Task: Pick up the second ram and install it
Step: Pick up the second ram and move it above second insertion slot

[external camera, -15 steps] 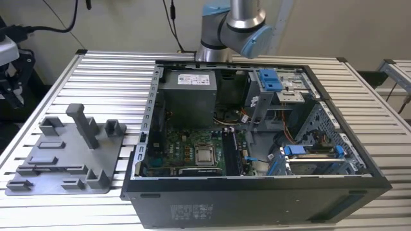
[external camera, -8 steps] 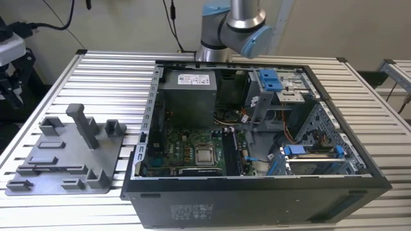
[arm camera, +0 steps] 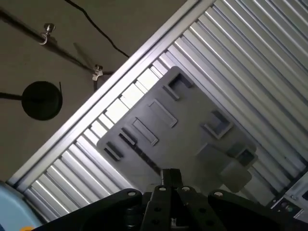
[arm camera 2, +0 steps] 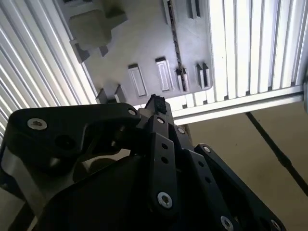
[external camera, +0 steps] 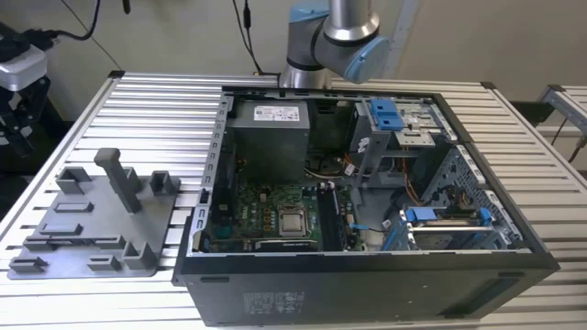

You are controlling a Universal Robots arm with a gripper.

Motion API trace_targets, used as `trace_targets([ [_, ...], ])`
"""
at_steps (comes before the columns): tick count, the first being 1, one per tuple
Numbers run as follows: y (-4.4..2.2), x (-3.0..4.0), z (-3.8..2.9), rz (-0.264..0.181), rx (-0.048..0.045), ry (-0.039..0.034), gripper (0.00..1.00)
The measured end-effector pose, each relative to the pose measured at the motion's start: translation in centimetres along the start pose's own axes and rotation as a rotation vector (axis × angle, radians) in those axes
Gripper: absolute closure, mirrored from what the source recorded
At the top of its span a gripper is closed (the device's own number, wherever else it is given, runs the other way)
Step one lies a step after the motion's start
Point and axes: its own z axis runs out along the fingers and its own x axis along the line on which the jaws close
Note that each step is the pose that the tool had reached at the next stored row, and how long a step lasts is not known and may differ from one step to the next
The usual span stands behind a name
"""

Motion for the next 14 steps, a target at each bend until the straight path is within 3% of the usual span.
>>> trace_targets([
  [14, -0.01, 0.0, 0.25, -0.253, -0.004, 0.0122, 0.89],
])
